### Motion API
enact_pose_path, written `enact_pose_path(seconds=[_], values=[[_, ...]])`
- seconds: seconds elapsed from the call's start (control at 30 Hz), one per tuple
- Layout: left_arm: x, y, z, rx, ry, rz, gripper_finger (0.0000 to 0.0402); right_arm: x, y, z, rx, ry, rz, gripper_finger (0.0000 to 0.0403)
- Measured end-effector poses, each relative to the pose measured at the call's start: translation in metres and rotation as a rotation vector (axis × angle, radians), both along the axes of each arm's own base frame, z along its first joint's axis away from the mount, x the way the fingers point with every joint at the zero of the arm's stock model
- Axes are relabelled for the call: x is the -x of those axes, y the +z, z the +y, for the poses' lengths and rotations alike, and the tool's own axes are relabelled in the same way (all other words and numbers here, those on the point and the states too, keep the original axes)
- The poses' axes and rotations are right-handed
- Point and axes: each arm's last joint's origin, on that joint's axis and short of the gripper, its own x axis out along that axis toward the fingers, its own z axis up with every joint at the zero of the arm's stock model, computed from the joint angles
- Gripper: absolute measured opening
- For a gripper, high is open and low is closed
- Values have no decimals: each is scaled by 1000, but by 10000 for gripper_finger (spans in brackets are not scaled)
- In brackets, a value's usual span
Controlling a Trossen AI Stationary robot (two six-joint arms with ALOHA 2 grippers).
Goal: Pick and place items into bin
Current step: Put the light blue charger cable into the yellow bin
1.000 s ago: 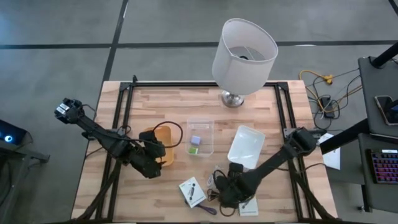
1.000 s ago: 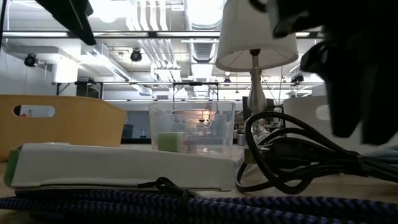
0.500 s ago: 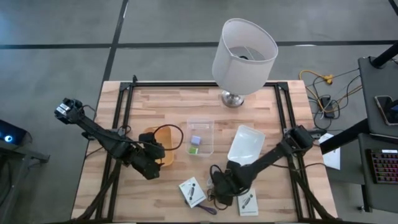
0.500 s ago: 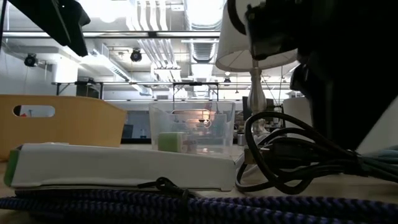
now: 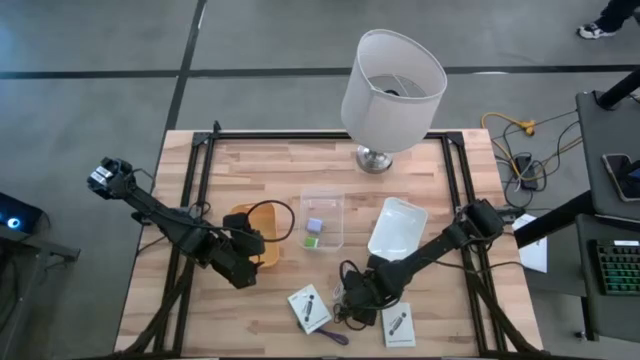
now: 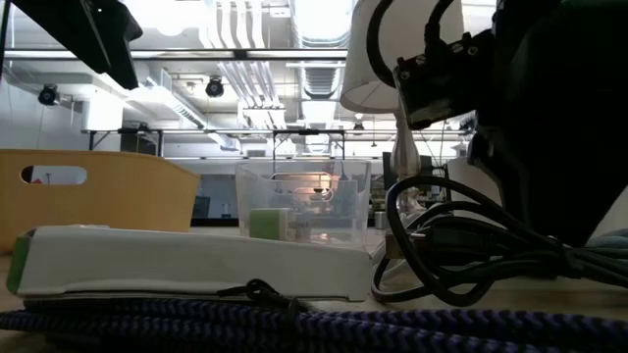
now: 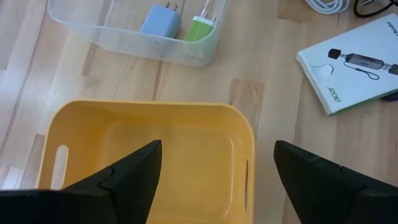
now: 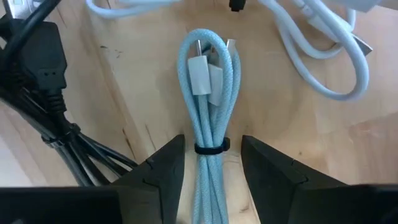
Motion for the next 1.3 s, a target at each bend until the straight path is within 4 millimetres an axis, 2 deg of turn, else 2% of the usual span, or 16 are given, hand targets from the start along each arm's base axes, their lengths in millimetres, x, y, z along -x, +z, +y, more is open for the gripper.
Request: enact_pose_path(seconds=[0.1,0.33,0.53,0.6,0.73,0.83,1.0,1.3], values=[[0,0,0,-1,0,0,292,0,0,0,5,4,-3,117],[0,0,0,-1,0,0,292,1,-1,-1,14,32,-3,32],[0,0,0,0,0,0,292,-1,4,1,3,27,-11,27],[0,1,0,1,0,-3,292,-5,15,3,-25,23,-44,27],[1,6,1,13,1,-20,292,-16,58,2,-113,-9,-184,27],[3,14,2,30,2,-46,292,-25,76,-11,-157,-42,-272,27],[16,26,10,60,13,-93,292,-51,102,-45,-226,-59,-417,27],[65,51,43,166,176,-192,292,-120,127,-96,-255,-81,-639,28]])
